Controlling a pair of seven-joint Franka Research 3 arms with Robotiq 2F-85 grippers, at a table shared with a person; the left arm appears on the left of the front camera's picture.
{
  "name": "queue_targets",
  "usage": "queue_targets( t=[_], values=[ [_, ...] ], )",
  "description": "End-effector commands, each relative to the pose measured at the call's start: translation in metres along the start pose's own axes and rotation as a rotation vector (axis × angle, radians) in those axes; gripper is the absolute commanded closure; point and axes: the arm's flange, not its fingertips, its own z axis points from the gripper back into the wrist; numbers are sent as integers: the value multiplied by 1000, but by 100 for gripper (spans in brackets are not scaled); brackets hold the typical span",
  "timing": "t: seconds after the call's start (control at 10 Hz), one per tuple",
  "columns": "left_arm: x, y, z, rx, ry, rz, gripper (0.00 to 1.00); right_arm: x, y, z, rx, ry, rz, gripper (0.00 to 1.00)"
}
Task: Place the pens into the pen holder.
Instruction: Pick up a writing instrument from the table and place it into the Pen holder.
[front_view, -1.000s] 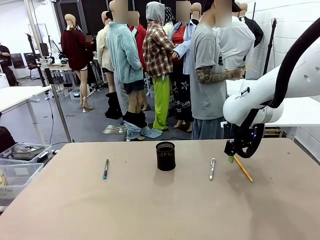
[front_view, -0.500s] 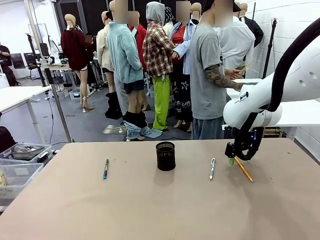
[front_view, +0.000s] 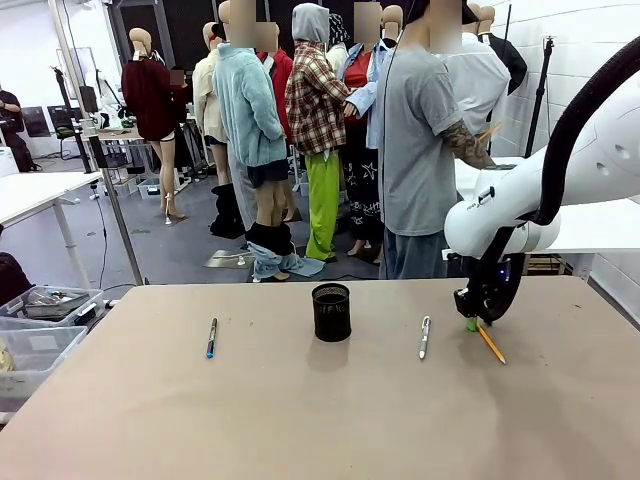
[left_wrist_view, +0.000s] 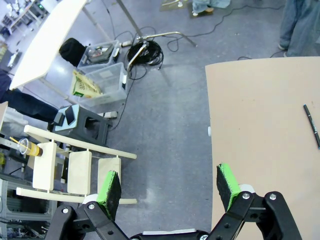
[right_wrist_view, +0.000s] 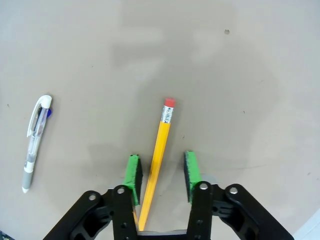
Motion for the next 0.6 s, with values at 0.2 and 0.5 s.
queue_targets(
  t=[0.2, 0.5],
  values=[
    [0, 0, 0, 11, 1, -8, 0, 12, 8, -9, -40, 71, 20, 100],
    [0, 0, 0, 11, 1, -8, 0, 13, 14, 0, -51, 95, 63, 100]
  ],
)
